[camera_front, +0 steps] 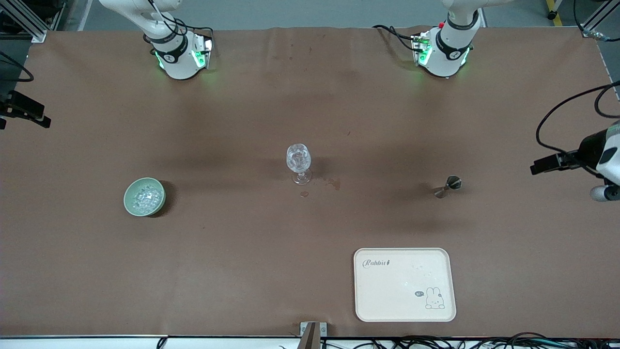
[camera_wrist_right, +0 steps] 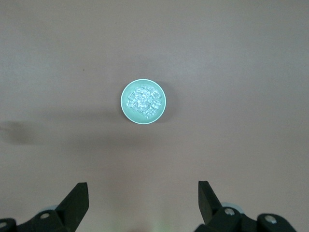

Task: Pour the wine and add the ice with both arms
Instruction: 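Reach the left gripper toward the jigger while the right gripper reaches the bowl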

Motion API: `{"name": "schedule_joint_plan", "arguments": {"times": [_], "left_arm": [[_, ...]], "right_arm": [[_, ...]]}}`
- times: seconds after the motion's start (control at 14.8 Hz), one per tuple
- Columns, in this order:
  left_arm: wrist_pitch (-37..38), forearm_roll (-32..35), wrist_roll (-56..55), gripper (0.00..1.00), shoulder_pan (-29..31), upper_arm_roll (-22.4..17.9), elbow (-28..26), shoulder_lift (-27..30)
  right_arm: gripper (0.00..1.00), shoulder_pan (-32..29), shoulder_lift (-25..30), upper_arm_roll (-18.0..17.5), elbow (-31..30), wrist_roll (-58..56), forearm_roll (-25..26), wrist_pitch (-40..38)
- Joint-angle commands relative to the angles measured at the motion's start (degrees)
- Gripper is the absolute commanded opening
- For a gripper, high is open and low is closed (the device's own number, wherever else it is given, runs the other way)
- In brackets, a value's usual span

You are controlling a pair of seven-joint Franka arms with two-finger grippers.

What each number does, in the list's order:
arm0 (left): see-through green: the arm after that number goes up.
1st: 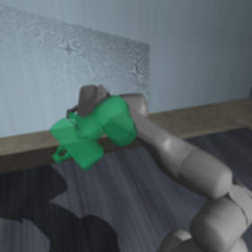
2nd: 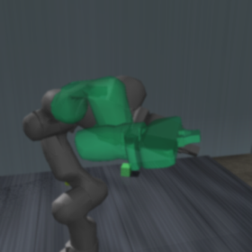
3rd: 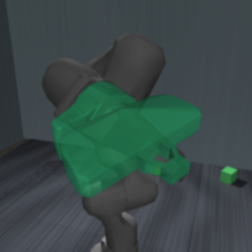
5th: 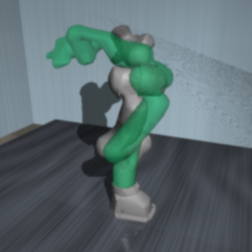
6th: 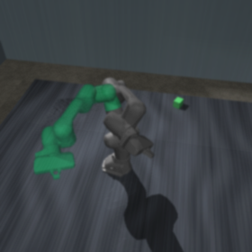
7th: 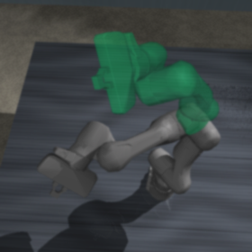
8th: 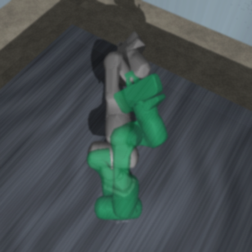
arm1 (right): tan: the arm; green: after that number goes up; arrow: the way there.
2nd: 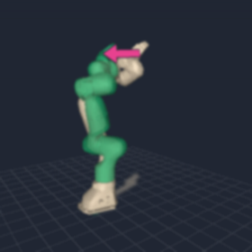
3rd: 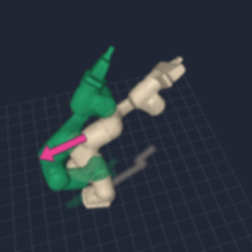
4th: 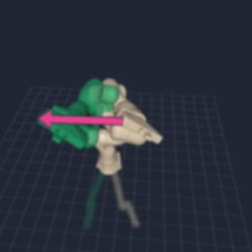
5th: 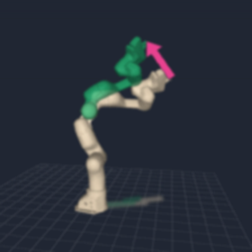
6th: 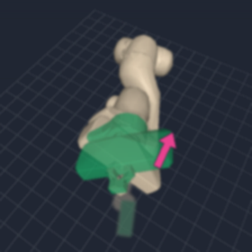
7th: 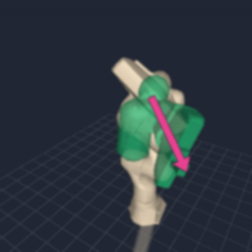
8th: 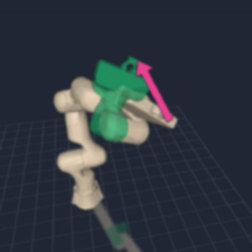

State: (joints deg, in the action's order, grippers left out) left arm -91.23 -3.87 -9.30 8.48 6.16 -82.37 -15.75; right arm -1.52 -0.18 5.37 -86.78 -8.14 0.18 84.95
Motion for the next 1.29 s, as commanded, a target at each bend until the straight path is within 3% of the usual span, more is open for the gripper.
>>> {"name": "schedule_joint_plan", "arguments": {"times": [0.0,0.34,0.95,1.22], "left_arm": [[0.2,-7.1,-8.2,1.0,4.0,0.1,1.8,-3.4],[0.4,-8.9,-16.5,1.0,5.0,0.3,1.2,-10.2],[0.4,-28.5,-30.5,1.0,11.1,0.2,-1.2,-22.4],[-0.3,-31.4,-34.6,1.0,11.4,0.2,-2.1,-26.2]], "right_arm": [[1.0,-0.9,0.4,-0.5,-1.2,-0.5,-1.1,1.1],[1.0,-1.2,0.5,-0.5,-5.3,-0.5,-1.1,4.5],[0.97,-2.0,0.1,-0.1,-19.9,-0.6,-1.1,20.3],[0.95,-1.7,-3.5,-0.1,-24.1,-0.6,-1.0,26.9]]}}
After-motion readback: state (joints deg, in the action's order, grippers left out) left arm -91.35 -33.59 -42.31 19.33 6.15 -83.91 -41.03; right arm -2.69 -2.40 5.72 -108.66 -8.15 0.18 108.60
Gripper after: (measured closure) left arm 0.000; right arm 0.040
